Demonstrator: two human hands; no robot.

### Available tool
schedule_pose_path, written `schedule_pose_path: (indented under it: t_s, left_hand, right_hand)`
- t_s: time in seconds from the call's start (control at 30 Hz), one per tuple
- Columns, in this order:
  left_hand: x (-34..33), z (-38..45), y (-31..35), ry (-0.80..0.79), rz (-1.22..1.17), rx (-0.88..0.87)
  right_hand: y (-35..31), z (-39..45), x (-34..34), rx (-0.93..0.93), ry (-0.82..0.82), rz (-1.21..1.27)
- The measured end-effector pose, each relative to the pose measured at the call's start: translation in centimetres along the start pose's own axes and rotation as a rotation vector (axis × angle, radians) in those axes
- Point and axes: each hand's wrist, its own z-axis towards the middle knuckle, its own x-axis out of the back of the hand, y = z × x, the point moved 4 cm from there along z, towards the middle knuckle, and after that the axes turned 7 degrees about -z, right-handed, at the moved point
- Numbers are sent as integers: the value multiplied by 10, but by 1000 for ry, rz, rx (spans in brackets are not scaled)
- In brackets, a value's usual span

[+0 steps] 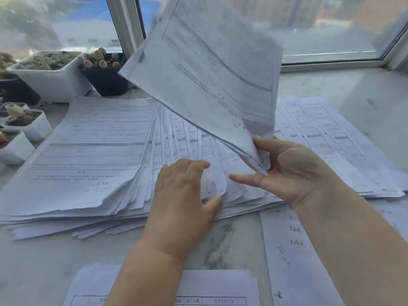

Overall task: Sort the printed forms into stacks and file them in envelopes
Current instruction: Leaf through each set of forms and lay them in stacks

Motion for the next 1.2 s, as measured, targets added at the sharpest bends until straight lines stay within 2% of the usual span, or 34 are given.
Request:
schedule_pose_path:
  t_s: [0.33,0.53,0.7,0.83,0.93,1.1,1.2]
  left_hand:
    - [6,0,-10,-52,-122,24]
    - [18,1,-10,136,-235,28]
    - [15,2,-10,116,-143,-2]
    - [12,1,-11,11,-20,-13]
    - [15,3,-11,77,-47,-14]
    - [19,1,-15,278,-57,47]
    - [12,-3,-10,171,-95,56]
  right_hand:
    - [9,3,-10,-69,-34,-55]
    - [10,4,-10,-77,-16,-43]
    - [14,5,-14,-87,-23,-15]
    - [16,8,-20,-94,-17,-3]
    - [16,10,-24,-77,-25,-4]
    - [1,3,-7,48,182,-17]
    - [-22,-16,14,171,284,82]
